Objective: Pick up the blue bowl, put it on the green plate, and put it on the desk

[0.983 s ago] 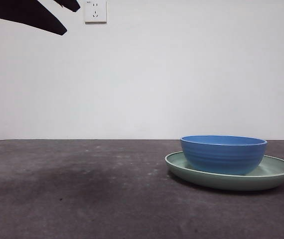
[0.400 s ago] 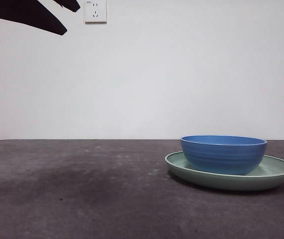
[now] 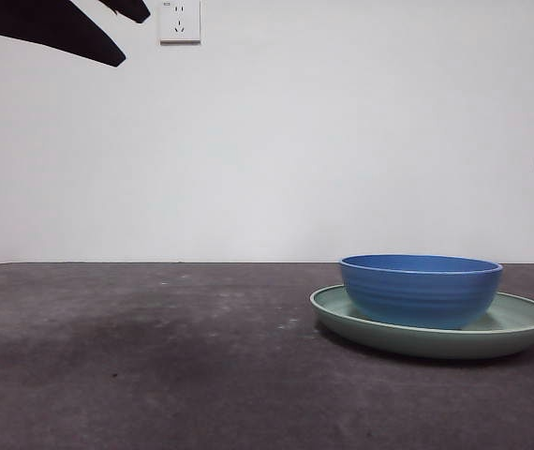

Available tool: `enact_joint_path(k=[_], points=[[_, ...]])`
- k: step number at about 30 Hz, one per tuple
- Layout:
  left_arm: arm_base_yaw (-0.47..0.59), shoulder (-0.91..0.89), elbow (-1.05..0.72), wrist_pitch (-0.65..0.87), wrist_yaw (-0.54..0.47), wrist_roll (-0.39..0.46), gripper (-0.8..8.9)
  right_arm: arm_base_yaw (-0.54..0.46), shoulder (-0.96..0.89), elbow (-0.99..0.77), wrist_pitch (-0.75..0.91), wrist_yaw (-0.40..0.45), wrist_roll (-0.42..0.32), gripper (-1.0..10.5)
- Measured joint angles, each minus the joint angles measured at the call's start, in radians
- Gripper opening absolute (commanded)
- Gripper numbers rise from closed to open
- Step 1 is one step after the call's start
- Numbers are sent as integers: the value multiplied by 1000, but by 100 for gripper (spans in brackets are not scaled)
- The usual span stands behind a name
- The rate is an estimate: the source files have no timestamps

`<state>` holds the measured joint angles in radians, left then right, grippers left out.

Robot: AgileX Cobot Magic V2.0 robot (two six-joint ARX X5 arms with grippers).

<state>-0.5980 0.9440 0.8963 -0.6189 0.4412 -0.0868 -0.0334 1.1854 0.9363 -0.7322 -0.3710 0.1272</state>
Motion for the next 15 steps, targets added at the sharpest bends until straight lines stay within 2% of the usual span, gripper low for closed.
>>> enact_joint_path(k=[6,15], points=[[0,0,0,-1,0,0,190,-19,163,0,87,-53,-8,306],[0,0,0,0,0,0,190,-11,354,0,181,-56,-19,263]])
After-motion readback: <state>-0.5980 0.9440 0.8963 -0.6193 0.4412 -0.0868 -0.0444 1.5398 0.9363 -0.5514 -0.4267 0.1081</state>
